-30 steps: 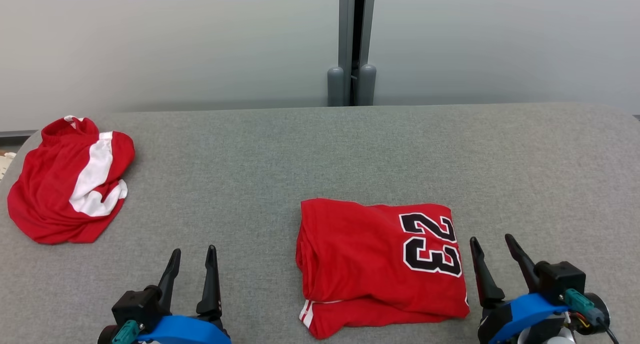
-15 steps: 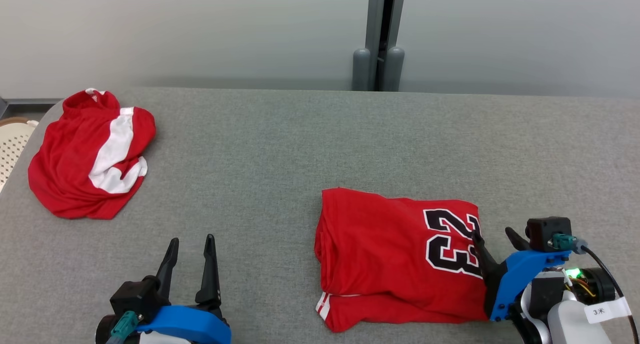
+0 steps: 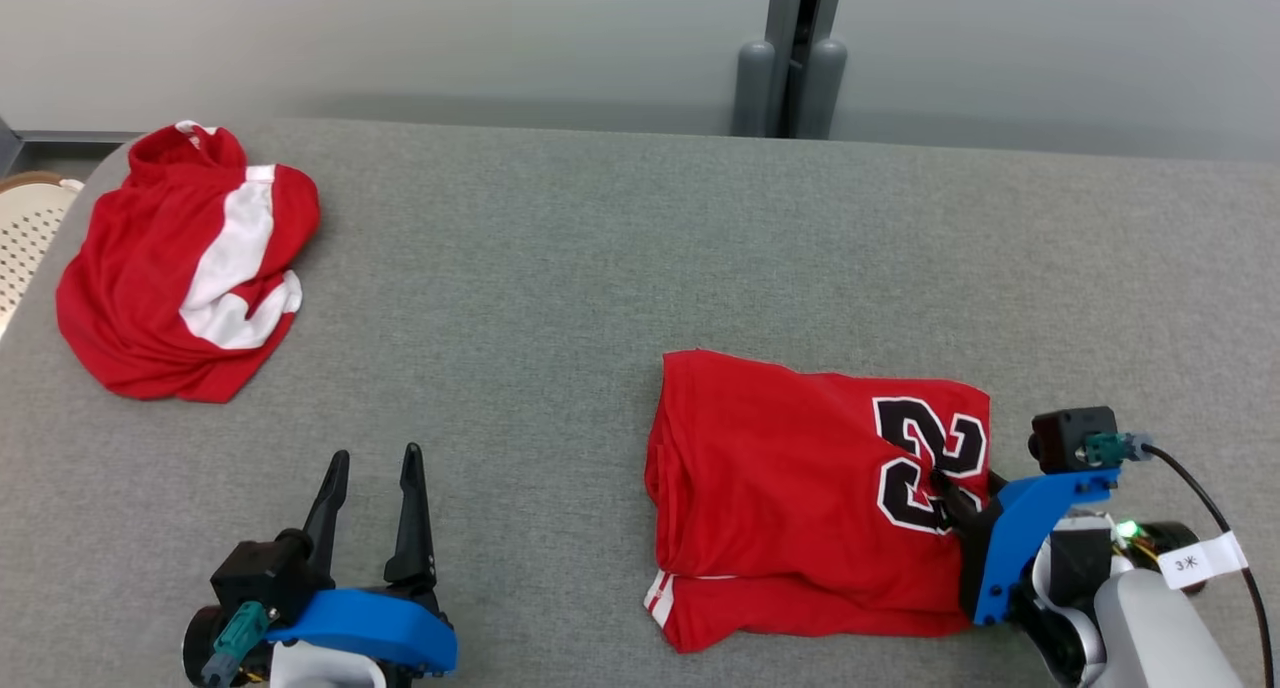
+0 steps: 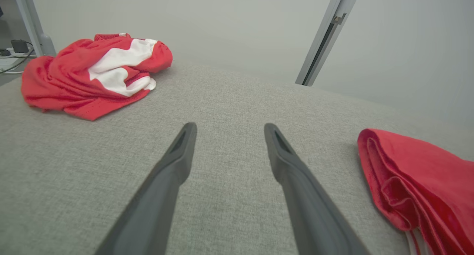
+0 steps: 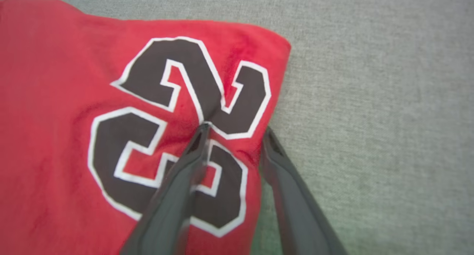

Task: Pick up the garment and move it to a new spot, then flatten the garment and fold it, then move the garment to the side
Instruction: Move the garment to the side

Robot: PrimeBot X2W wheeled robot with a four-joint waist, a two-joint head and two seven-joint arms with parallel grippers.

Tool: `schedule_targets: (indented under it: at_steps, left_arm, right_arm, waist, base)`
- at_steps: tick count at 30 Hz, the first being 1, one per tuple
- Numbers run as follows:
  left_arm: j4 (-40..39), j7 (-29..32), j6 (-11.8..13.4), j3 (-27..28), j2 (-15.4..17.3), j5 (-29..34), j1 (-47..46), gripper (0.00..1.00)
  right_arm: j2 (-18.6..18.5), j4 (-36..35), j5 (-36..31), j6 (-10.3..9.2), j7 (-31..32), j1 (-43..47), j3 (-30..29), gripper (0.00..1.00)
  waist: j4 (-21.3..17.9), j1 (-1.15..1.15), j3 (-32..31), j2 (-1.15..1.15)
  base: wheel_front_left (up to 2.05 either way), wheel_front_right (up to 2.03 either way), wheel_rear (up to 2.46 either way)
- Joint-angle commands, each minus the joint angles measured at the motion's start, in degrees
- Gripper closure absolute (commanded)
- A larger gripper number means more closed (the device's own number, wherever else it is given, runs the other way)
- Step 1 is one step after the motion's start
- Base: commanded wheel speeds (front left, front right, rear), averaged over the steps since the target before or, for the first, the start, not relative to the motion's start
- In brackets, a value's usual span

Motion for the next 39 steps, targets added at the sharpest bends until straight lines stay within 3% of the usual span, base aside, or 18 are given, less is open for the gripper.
schedule_targets:
  at_steps: [1, 6, 18, 24, 31, 39]
  left_arm:
    - [-0.24, -0.26, -0.27, 0.24, -0.24, 0.39, -0.95, 0.0]
    - [-1.27, -0.25, -0.48, 0.6, 0.24, 1.58, -2.23, 0.0]
    - [-5.36, 0.87, -0.55, 0.33, 3.87, 4.3, -6.59, 0.0]
    - [-7.6, 3.17, -0.73, -0.79, 5.52, 4.94, -7.84, 0.0]
    - [-9.47, 4.71, -0.34, -0.94, 6.44, 4.82, -8.61, 0.0]
    - [-10.14, 4.34, 0.52, -0.15, 6.67, 3.66, -7.88, 0.0]
  right_arm:
    - [-0.52, -0.11, 0.36, 0.0, -0.75, -1.08, 0.3, 1.0]
    - [-1.42, -1.49, 0.22, -0.01, -4.63, -4.26, -0.97, 1.0]
    - [-2.45, -2.27, 1.51, 0.0, -10.8, -10.23, -5.99, 1.0]
    - [-1.04, -0.56, 1.38, 0.0, -14.33, -10.54, -8.03, 1.0]
    - [0.02, 2.5, 0.97, 0.0, -17.19, -12.66, -8.56, 1.0]
    - [-3.85, 5.61, -0.16, 0.0, -14.92, -20.13, -9.06, 1.0]
  waist:
    - [-0.35, -0.01, 0.29, 0.0]
    - [-3.83, -0.01, 2.75, 0.0]
    - [-20.22, -0.01, 11.17, 0.0]
    - [-25.25, -0.01, 12.91, 0.0]
    - [-24.86, -0.01, 13.56, 0.0]
    - [-19.69, -0.01, 13.8, 0.0]
  base:
    - [0.0, 0.0, 0.0]
    - [0.0, 0.0, 0.0]
    - [0.0, 0.0, 0.0]
    - [0.0, 0.0, 0.0]
    - [0.0, 0.0, 0.0]
    - [0.0, 0.0, 0.0]
